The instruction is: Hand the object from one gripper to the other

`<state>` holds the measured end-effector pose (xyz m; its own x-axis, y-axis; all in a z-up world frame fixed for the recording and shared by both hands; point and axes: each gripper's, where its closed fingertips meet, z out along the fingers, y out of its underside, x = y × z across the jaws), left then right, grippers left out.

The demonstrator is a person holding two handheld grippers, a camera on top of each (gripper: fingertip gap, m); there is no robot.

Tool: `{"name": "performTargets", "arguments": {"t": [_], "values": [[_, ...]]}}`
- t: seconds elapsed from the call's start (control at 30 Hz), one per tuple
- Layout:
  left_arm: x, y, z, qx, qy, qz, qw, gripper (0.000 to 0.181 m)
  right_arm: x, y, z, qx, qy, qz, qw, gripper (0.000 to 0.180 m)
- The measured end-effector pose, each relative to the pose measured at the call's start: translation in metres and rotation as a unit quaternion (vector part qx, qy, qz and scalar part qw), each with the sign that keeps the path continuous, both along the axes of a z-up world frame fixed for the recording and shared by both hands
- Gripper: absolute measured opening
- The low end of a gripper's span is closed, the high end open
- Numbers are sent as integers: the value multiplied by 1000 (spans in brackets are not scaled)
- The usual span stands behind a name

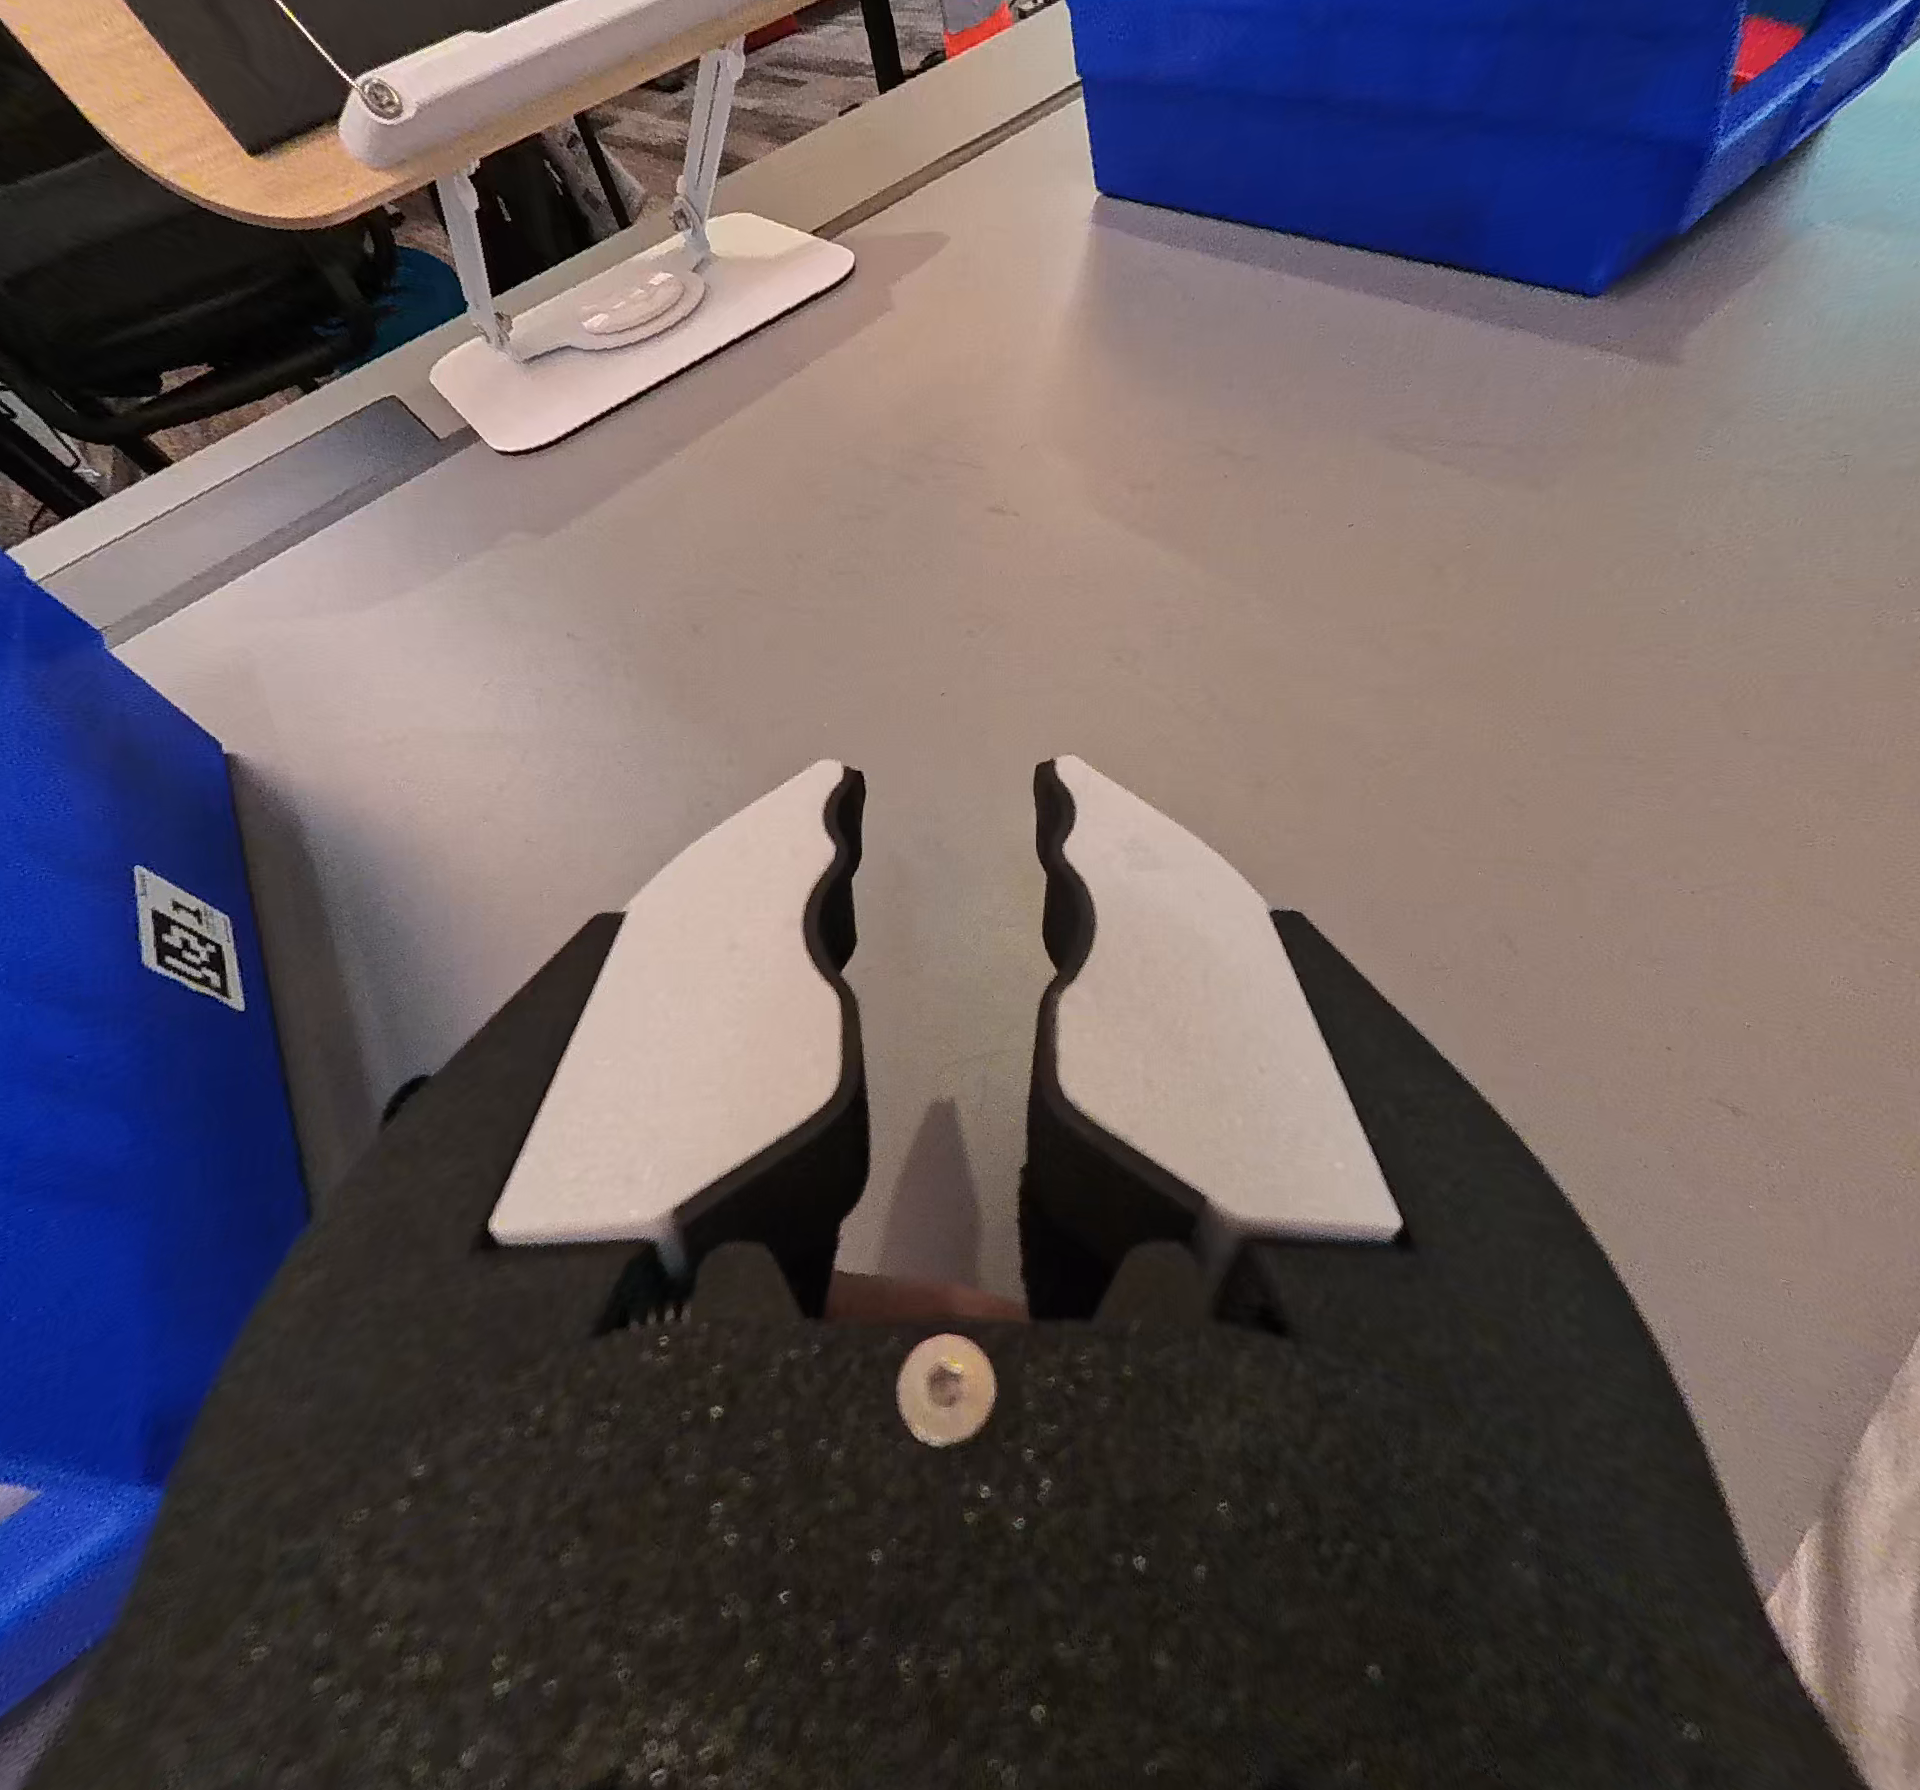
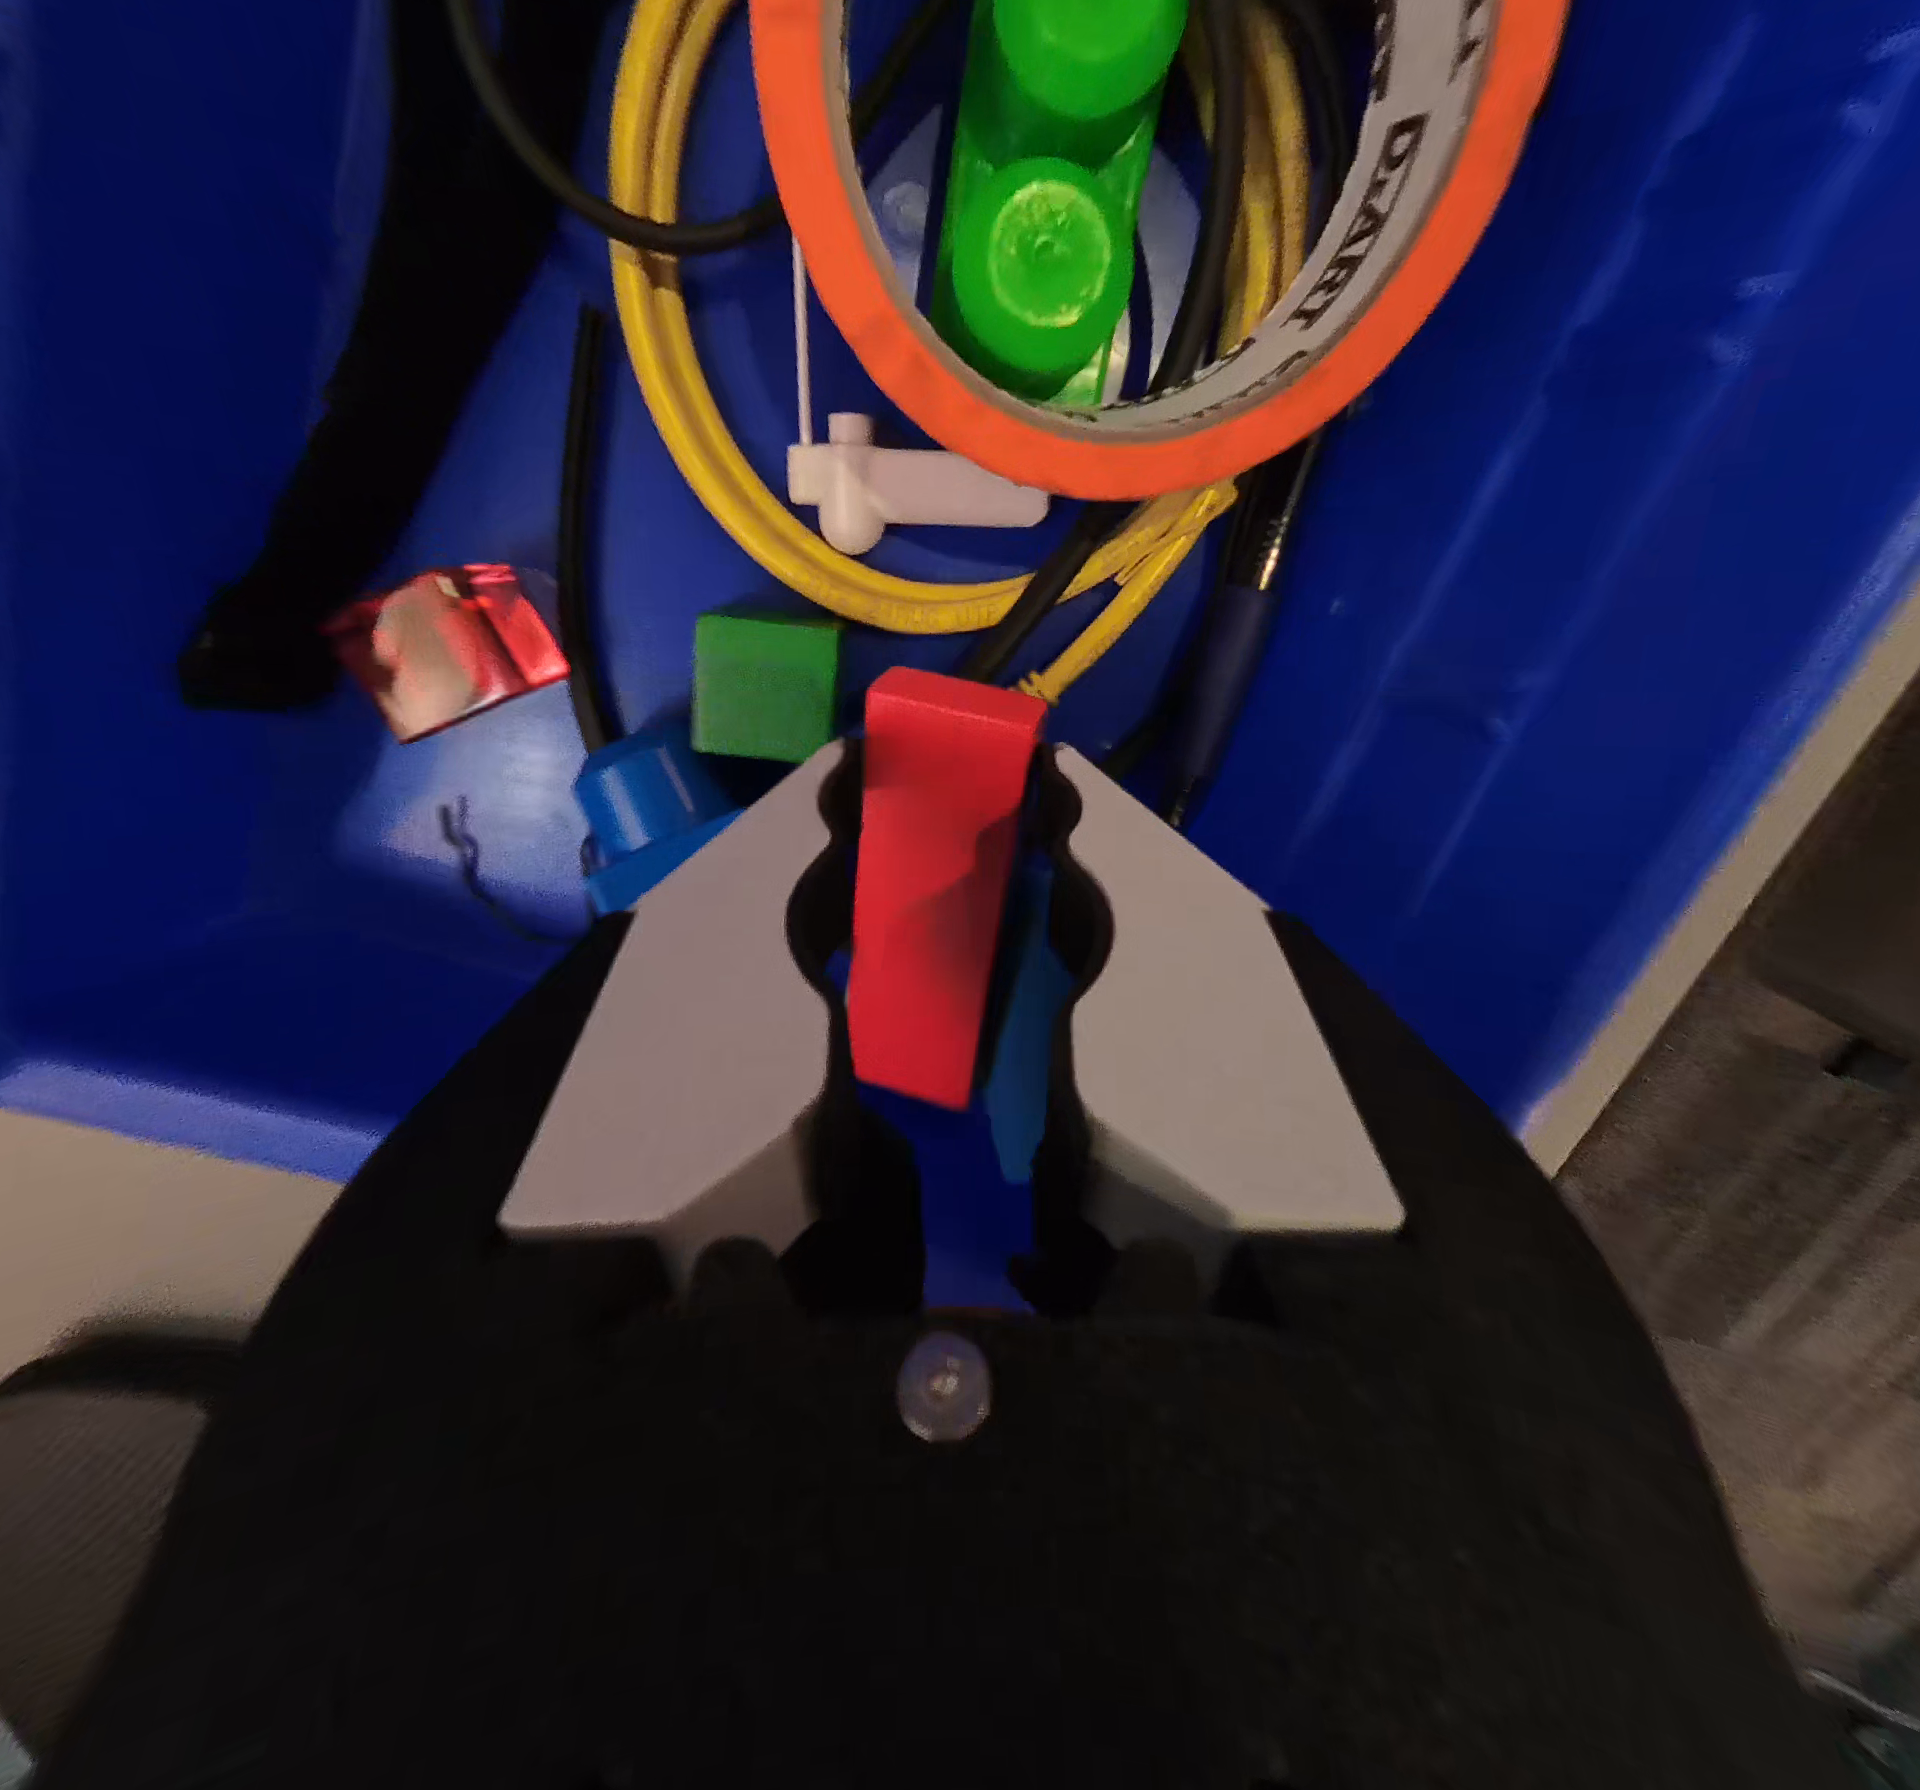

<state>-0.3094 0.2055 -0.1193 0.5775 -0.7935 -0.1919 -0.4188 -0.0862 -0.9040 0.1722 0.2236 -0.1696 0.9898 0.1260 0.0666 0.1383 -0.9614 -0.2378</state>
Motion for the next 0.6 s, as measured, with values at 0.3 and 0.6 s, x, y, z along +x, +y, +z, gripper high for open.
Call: {"name": "performTargets", "arguments": {"t": [0.3, 0.6], "values": [[-1, 1, 3, 3, -8, 3, 1000, 32, 7, 12, 21, 61, -53, 28, 996, 65], [-2, 5, 6, 17, -16, 17, 1000, 32, -89, 24, 251, 510, 70, 90, 853, 73]]}}
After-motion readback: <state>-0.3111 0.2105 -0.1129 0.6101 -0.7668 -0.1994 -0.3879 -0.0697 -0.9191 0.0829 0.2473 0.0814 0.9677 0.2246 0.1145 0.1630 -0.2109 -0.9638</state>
